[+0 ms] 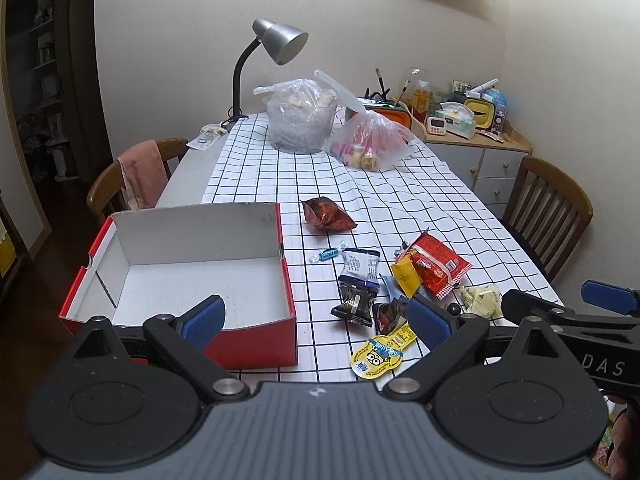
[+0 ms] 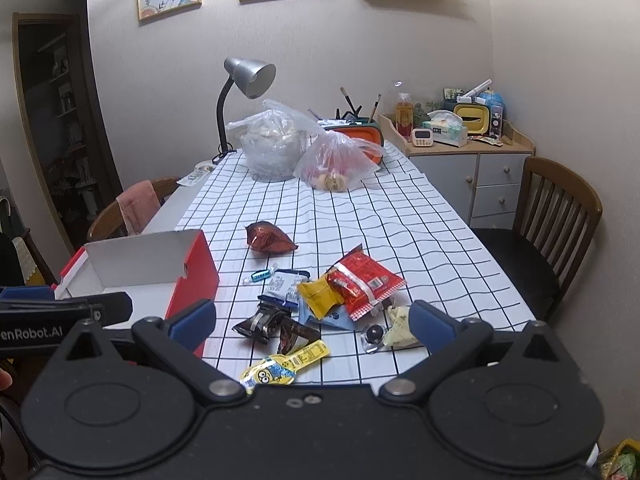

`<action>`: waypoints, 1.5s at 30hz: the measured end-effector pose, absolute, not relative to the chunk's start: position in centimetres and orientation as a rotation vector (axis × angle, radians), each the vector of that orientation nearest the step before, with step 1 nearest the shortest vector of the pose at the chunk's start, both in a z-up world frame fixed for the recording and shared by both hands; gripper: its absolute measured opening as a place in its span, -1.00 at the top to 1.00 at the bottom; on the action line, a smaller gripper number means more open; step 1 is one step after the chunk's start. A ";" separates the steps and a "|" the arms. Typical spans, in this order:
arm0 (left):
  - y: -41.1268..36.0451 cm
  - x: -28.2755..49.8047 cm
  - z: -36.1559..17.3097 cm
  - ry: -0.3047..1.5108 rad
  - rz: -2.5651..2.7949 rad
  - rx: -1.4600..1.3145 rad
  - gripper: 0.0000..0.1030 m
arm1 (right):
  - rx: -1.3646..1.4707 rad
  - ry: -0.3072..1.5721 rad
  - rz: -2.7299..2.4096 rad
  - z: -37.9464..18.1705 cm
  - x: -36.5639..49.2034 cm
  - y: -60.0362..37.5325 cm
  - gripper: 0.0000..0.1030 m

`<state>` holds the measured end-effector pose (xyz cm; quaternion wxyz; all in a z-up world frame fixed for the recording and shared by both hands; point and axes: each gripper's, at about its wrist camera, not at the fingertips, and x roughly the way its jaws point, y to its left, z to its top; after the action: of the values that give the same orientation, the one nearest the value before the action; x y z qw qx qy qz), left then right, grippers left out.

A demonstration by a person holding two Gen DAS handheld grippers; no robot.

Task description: Organize snacks

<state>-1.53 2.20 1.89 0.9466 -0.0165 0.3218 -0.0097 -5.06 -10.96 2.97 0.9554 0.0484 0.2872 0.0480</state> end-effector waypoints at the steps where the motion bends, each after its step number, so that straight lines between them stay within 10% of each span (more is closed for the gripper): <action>1: 2.2 -1.5 1.9 0.658 -0.022 -0.035 -0.91 | 0.096 0.585 0.093 2.9 -5.1 -10.9 -1.00; 45: 2.2 -1.8 1.7 0.671 -0.061 -0.036 -0.91 | 0.099 0.607 0.048 2.9 -6.1 -11.3 -1.00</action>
<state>-1.82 2.18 1.70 0.9437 -0.0178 0.3290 -0.0301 -6.13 -11.27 2.87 0.9528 0.0490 0.2986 0.0239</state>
